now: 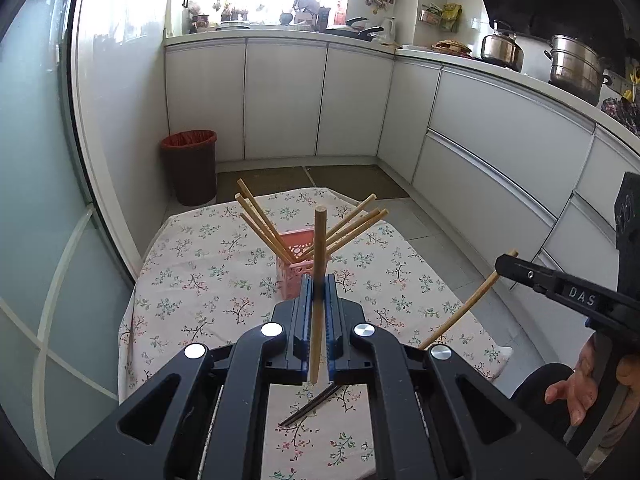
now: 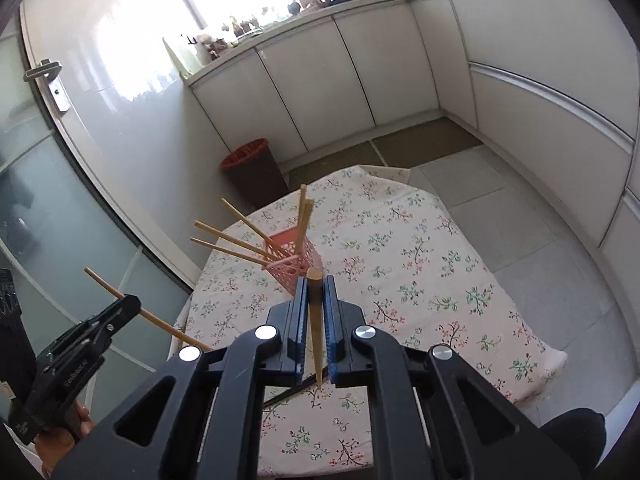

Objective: Organize utensils
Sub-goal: 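Lift both held chopsticks upright toward the pink basket, then lower both chopsticks into the pink basket and open both tools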

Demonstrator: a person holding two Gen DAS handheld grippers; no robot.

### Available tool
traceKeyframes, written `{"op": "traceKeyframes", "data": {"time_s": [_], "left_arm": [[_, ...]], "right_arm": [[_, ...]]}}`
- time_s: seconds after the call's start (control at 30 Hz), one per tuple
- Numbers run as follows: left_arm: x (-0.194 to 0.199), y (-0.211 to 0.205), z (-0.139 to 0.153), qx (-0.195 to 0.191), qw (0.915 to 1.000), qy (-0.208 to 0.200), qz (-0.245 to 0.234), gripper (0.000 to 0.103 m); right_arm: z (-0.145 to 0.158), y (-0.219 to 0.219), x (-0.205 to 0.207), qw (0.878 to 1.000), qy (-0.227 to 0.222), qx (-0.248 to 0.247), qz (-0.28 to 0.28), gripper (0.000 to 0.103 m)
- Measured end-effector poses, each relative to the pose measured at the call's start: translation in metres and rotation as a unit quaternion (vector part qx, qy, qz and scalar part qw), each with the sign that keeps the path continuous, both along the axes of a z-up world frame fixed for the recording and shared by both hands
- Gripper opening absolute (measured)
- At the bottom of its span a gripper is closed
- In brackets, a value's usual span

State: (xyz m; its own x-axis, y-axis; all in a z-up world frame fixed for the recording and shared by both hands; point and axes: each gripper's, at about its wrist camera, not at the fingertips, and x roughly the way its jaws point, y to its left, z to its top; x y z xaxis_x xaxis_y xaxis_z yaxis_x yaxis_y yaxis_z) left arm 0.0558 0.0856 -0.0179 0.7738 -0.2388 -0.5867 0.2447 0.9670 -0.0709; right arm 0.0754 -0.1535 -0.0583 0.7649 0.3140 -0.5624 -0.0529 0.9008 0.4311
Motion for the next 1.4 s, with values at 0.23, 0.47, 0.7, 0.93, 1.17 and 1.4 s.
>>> {"op": "traceKeyframes", "data": {"time_s": [0.23, 0.47, 0.7, 0.93, 1.17, 1.4], "left_arm": [[0.007, -0.009, 0.02, 0.012, 0.9997, -0.019, -0.002, 0.005], [0.027, -0.02, 0.044, 0.013, 0.9991, -0.041, -0.006, 0.005], [0.068, -0.027, 0.07, -0.003, 0.9967, -0.08, 0.015, 0.005], [0.129, -0.025, 0.053, -0.033, 0.9954, -0.073, 0.053, 0.005], [0.178, -0.024, 0.001, -0.04, 0.9962, -0.031, 0.071, 0.007], [0.152, 0.001, -0.007, -0.065, 0.992, -0.042, 0.099, 0.053]], "right_arm": [[0.048, -0.002, 0.008, 0.999, -0.047, 0.001, 0.011, 0.008], [0.084, -0.007, 0.027, 0.997, -0.074, 0.017, 0.02, 0.008], [0.114, -0.004, 0.054, 0.993, -0.115, 0.019, 0.013, 0.008], [0.118, -0.004, 0.095, 0.992, -0.12, 0.034, 0.006, 0.008], [0.097, 0.009, 0.135, 0.993, -0.11, 0.03, 0.007, 0.008], [0.079, 0.028, 0.16, 0.994, -0.108, 0.016, 0.007, 0.008]]}}
